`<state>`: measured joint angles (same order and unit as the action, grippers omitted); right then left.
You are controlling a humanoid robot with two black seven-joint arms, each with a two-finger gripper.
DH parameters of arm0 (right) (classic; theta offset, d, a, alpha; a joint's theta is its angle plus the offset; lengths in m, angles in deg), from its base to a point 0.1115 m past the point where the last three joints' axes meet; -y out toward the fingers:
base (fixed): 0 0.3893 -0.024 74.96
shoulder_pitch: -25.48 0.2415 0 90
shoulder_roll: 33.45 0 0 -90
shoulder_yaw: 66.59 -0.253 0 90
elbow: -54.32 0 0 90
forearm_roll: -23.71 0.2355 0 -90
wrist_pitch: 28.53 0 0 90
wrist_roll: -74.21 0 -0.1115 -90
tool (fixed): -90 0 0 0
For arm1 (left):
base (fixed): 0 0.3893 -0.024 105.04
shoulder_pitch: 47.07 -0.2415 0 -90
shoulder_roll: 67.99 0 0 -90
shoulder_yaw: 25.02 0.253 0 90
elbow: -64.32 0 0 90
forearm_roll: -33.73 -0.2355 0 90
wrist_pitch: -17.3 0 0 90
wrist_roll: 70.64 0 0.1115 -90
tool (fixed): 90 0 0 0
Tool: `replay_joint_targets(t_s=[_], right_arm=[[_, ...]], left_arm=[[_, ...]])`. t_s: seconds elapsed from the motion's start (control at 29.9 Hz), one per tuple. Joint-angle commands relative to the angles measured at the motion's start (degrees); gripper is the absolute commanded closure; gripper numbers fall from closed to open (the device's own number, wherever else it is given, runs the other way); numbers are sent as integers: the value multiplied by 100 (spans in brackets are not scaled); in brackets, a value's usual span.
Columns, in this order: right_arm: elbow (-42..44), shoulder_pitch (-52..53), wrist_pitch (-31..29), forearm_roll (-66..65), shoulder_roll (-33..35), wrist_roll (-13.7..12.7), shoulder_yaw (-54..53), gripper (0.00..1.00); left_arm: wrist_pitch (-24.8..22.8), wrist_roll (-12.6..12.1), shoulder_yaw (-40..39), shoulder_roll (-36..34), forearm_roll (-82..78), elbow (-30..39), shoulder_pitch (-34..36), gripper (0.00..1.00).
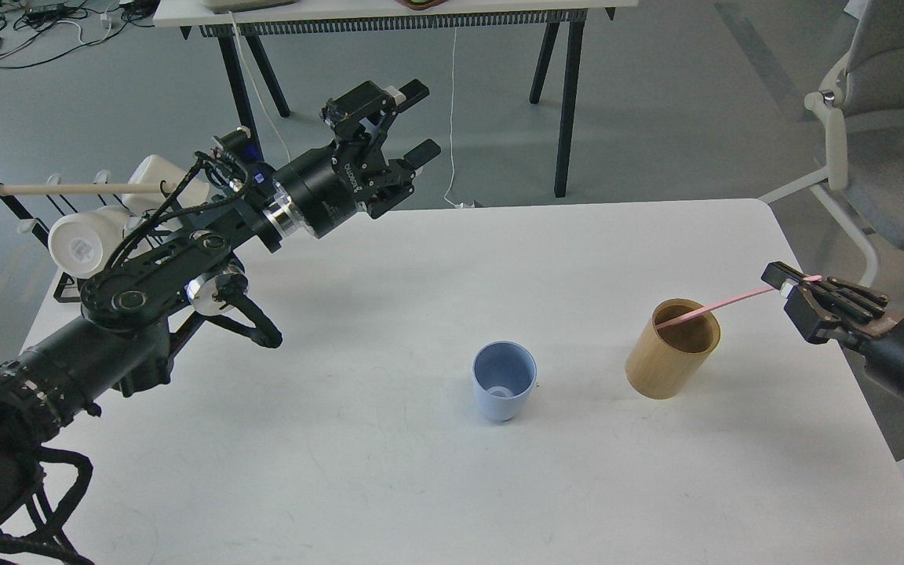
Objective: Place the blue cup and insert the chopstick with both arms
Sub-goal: 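Pull the pink stick up out of the tan cup with the right gripper, then move the pink stick over the blue cup and lower it inside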
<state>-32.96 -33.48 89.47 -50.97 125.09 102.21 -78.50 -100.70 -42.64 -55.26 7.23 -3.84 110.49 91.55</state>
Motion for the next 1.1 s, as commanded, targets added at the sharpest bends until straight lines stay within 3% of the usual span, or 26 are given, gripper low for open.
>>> replay_joint_targets(t_s=[0.0, 0.2, 0.4, 0.5, 0.57, 0.7, 0.84, 1.07], right_arm=[[-666, 68, 0, 304, 528, 0, -13, 100], [-1212, 297, 0, 621, 1319, 0, -233, 100], [-1204, 560, 0, 1156, 1276, 0, -988, 100], [-1186, 736, 0, 1228, 847, 0, -1077, 100], [-1168, 946, 0, 1036, 120, 0, -1025, 100], [-1081, 1132, 0, -141, -805, 0, -858, 100], [-1028, 1359, -408, -546, -1027, 0, -315, 100], [-720, 2273, -558, -1391, -1053, 0, 1163, 100]], left_arm=[[0, 0, -8, 19, 5, -126, 16, 14], [0, 0, -8, 37, 5, -143, 25, 14], [0, 0, -8, 28, 5, -187, 25, 14], [0, 0, -8, 37, 5, -214, 25, 14], [0, 0, -8, 37, 5, -222, 16, 14], [0, 0, -8, 37, 5, -223, 16, 14], [0, 0, -8, 37, 5, -223, 16, 14], [0, 0, 1, 63, 14, -249, 16, 14]])
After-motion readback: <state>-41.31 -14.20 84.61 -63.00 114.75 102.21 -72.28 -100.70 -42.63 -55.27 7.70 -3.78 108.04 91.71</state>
